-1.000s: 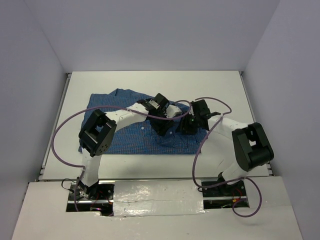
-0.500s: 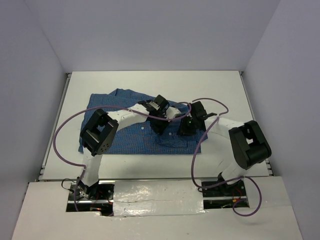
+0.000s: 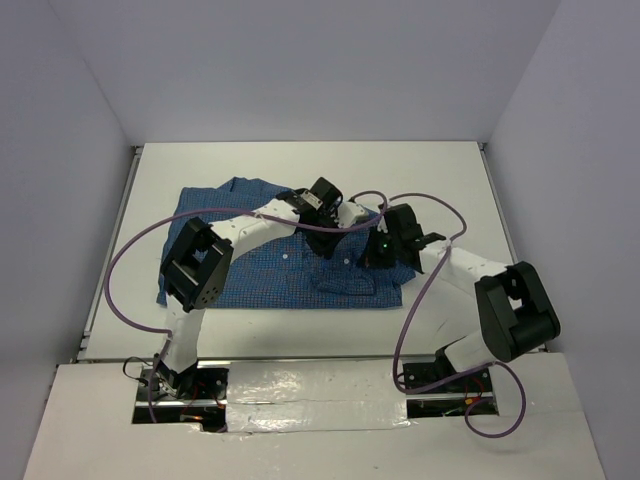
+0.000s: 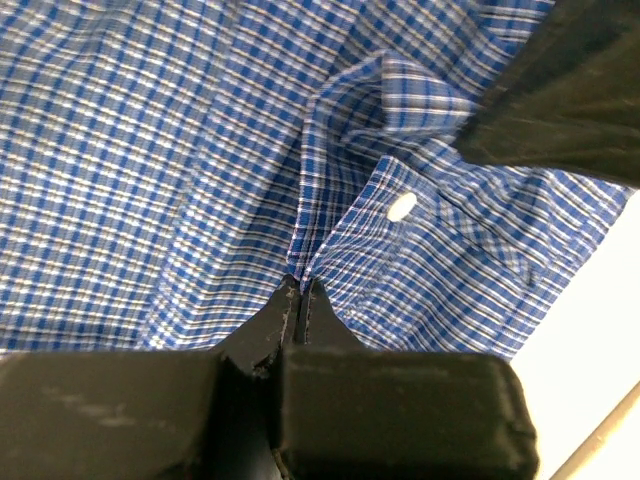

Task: Fold and stack the long sleeve shirts
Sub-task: Fold the shirt

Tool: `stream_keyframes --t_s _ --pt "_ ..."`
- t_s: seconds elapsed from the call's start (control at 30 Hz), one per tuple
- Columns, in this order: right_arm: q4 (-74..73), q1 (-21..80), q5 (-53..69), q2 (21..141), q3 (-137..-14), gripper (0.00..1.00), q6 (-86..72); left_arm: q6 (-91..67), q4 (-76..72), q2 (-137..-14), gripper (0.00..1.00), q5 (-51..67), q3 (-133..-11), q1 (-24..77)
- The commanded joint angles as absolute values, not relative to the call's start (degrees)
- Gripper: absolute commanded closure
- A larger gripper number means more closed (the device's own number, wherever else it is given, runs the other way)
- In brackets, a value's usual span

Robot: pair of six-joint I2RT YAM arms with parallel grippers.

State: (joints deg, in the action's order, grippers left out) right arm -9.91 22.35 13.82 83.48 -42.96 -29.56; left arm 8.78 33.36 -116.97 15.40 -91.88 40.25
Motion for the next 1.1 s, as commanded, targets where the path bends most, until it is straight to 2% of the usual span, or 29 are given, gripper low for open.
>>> stream_keyframes --t_s 0.0,0.13,0.23,0.27,0.3,0.37,0.4,0.43,0.47,0.53,0.8,0.9,1.0,1.07 --pt "-6.24 22.76 14.41 80.77 -42.54 0.98 -30.14 9.31 32.35 -115.40 1.00 11.96 -93.52 40.17" --pt "-4.83 22.85 12.22 81.12 -42.98 0.90 -31.55 9.67 30.06 -115.57 1.00 6.16 -92.02 40.08" --pt "-5.01 22.94 10.02 82.61 -43.24 0.75 -32.34 9.76 29.27 -116.10 1.00 3.70 -90.97 40.08" --pt "-5.10 22.94 9.93 83.05 -43.33 0.69 -32.52 9.76 29.18 -116.36 0.97 3.43 -90.79 40.08" --pt "-5.18 22.94 9.84 83.49 -43.85 0.52 -32.43 9.67 29.09 -116.54 0.80 2.91 -90.70 40.08" --pt "-6.50 22.94 9.23 84.55 -45.17 0.40 -32.43 9.23 29.62 -117.16 0.64 2.55 -91.57 40.08" --pt "-8.16 22.85 7.66 84.20 -45.61 0.36 -32.61 8.97 30.58 -117.25 0.49 1.77 -92.10 40.08" --pt "-9.04 22.85 6.69 83.76 -46.31 0.32 -32.69 8.62 30.93 -117.16 0.43 1.32 -92.89 39.99" --pt "-9.66 22.76 5.72 83.06 -46.41 0.29 -32.78 8.53 31.11 -116.98 0.27 0.97 -93.07 39.82" --pt "-11.77 22.94 2.48 80.18 -46.41 0.22 -32.87 8.00 31.46 -116.46 0.25 1.23 -93.78 38.94" --pt "-19.67 21.54 1.67 70.15 -42.37 0.23 -33.48 8.09 37.26 -114.18 0.23 3.42 -98.61 36.75" --pt "-19.35 20.13 3.16 67.68 -39.56 0.24 -32.44 9.40 38.06 -110.66 0.23 4.66 -96.25 35.07" --pt "-17.57 16.45 9.39 67.41 -40.51 0.27 -28.14 9.93 37.87 -109.95 0.23 5.36 -94.65 32.79" --pt "-20.38 14.60 10.54 69.86 -45.14 0.33 -26.81 8.53 40.94 -111.79 0.25 8.76 -96.93 30.42"
